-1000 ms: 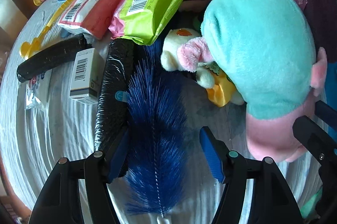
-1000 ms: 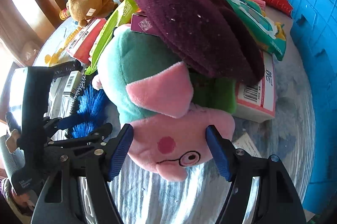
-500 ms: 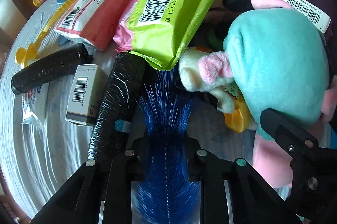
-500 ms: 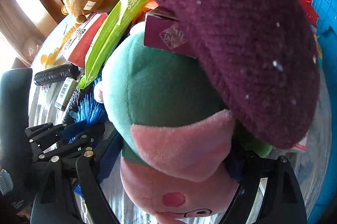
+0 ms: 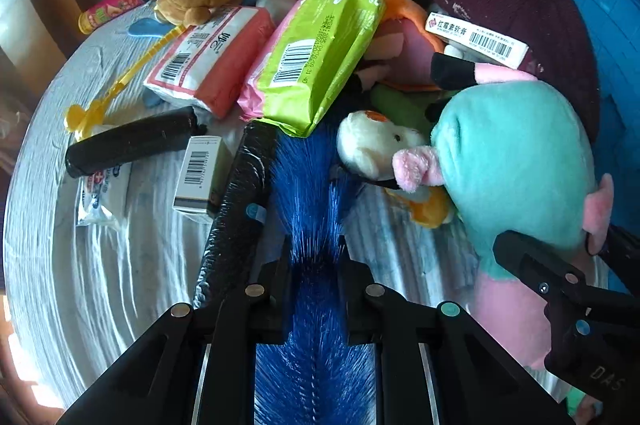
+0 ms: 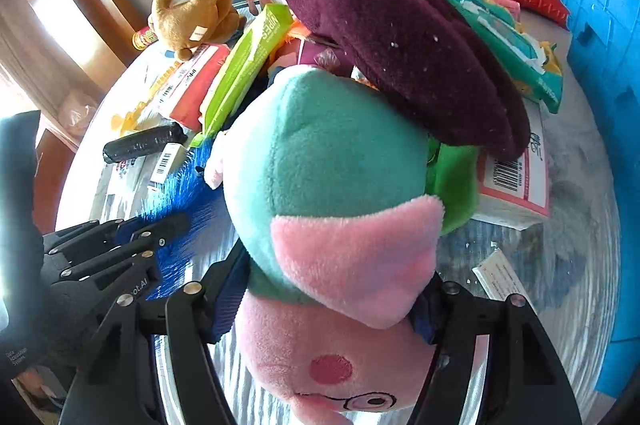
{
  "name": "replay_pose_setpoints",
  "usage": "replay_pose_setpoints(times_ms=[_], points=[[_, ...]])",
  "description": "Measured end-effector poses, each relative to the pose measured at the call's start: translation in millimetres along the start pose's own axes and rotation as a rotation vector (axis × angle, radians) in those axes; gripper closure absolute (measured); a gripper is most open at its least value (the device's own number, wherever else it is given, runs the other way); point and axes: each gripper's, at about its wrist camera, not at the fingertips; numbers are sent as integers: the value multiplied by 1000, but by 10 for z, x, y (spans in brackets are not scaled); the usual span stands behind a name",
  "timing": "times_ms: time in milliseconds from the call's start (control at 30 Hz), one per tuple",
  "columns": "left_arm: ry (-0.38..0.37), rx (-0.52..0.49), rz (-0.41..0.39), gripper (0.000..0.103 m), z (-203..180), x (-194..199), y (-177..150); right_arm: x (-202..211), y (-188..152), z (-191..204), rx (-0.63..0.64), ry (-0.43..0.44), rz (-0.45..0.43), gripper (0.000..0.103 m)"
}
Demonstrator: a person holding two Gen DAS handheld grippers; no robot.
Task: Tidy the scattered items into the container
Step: 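Lift the brush with the left tool while the right tool lifts the plush pig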
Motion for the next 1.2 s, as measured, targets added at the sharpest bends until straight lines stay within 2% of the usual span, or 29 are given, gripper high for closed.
replay_pose_setpoints(times_ms=[300, 467, 567, 667, 733, 767, 833, 867, 900, 967, 1200], points=[[-23, 13, -52, 88, -186, 599, -475, 407, -220, 46, 39, 23, -71, 36], [7, 41, -120, 88, -81, 877, -587, 622, -290, 101, 58, 29, -115, 36], [16, 53, -181, 101, -129, 1154, -703, 768, -305, 162, 67, 25, -146, 36], [29, 53, -245, 102, -153, 1414, -779, 914, -321, 224, 75, 22, -178, 36], [24, 44, -253, 102, -143, 1492, -784, 1011, -331, 265, 81, 20, -199, 36], [20, 35, -248, 99, -126, 1477, -780, 1055, -339, 283, 82, 18, -208, 36], [9, 3, -221, 73, -91, 1364, -767, 1017, -405, 270, 58, 8, -193, 36], [10, -7, -206, 42, -74, 1300, -765, 981, -438, 268, 47, 3, -181, 36], [22, -4, -195, 32, -56, 1217, -776, 920, -465, 273, 47, -4, -164, 36], [33, 4, -165, 32, -23, 1011, -791, 772, -511, 274, 36, -10, -131, 36], [42, 16, 34, 35, 44, 115, -835, 121, -558, 275, -1, -2, -13, 36]])
Point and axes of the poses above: each gripper's, at about its wrist camera, not at the fingertips, and x roughly against the way its jaws point, z to its left, y to its top, and after that the axes turned 11 degrees about z, right-handed
